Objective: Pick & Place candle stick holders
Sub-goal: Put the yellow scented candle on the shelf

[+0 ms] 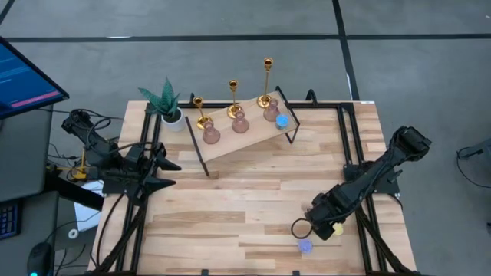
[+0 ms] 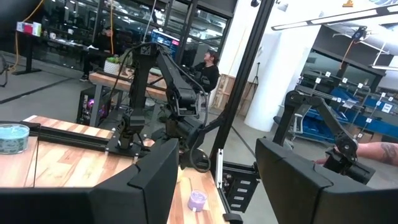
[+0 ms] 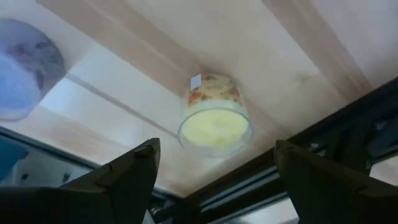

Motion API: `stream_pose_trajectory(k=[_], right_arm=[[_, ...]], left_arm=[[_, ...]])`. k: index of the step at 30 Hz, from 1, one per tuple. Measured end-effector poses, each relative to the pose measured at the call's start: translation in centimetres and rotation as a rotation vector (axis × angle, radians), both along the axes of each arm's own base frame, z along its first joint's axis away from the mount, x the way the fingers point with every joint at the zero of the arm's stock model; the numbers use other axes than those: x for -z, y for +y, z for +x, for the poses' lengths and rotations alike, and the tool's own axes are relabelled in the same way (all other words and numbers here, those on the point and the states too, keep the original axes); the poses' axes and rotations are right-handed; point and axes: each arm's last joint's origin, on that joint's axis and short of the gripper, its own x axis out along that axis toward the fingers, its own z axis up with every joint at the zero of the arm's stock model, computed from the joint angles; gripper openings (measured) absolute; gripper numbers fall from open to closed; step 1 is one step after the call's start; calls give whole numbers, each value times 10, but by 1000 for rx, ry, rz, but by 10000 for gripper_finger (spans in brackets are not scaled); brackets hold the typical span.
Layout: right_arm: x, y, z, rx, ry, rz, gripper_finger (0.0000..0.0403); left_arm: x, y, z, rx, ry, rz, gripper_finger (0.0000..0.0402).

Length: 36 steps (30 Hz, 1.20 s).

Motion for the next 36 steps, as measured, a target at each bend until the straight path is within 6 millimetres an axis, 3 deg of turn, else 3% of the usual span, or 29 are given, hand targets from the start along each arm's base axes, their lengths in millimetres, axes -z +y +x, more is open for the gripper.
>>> stream_pose_trajectory(k=[9, 20, 32, 36], right_arm=[[3, 3, -4, 3, -51, -80, 307], [36, 14, -21, 59, -73, -27, 307], [54, 14, -32, 62, -88, -20, 305], [54, 13, -33, 64, -86, -24, 285]], left_arm=[[1, 0, 0, 0, 9, 12, 214], [1, 0, 0, -1, 11, 13, 214], [1, 0, 0, -1, 8, 6, 214], [1, 0, 0, 0, 7, 5, 214]])
